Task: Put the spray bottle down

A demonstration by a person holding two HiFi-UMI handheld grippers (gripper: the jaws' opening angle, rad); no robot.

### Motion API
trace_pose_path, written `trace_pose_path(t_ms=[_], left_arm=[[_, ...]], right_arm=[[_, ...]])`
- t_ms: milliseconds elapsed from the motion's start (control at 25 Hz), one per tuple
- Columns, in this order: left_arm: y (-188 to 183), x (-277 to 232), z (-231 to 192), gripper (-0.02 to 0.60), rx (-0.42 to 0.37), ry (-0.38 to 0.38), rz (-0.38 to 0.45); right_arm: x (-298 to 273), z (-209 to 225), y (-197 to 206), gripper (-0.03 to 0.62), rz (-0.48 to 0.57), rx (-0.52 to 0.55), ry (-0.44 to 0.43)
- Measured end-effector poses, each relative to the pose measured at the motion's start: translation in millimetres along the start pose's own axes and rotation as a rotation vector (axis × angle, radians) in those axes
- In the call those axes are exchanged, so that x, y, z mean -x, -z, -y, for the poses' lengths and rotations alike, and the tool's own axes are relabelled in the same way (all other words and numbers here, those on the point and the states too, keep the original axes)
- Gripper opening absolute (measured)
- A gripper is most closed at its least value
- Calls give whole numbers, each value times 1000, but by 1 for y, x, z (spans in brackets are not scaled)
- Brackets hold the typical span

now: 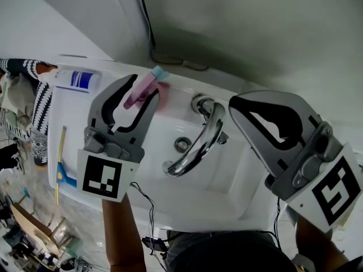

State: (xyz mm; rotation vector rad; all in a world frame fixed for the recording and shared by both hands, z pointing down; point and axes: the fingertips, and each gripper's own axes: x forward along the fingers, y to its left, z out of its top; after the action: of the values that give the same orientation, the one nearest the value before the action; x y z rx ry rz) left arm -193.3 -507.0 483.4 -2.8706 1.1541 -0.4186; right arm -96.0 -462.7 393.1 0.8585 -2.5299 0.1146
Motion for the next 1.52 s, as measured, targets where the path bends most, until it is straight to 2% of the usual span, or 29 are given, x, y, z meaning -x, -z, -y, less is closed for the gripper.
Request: trace_pose_path(t_ms=[200, 360, 800, 1080, 1520], left_arm=[[-2, 2, -9, 146, -14, -24, -2], [-8, 7, -4, 146, -28, -36, -1], [-16, 35, -1, 146, -47, -71, -28], [-21, 55, -34, 146, -29, -111, -53], [-44, 119, 68, 146, -63, -149, -77]], right_arm=[[9, 7, -7, 9, 164, 59, 47], [22, 9, -1, 9, 232, 86, 87], [30, 5, 7, 8, 236, 65, 106], [10, 9, -23, 8, 234, 76, 77], [115, -42, -4, 8, 283, 80, 85]])
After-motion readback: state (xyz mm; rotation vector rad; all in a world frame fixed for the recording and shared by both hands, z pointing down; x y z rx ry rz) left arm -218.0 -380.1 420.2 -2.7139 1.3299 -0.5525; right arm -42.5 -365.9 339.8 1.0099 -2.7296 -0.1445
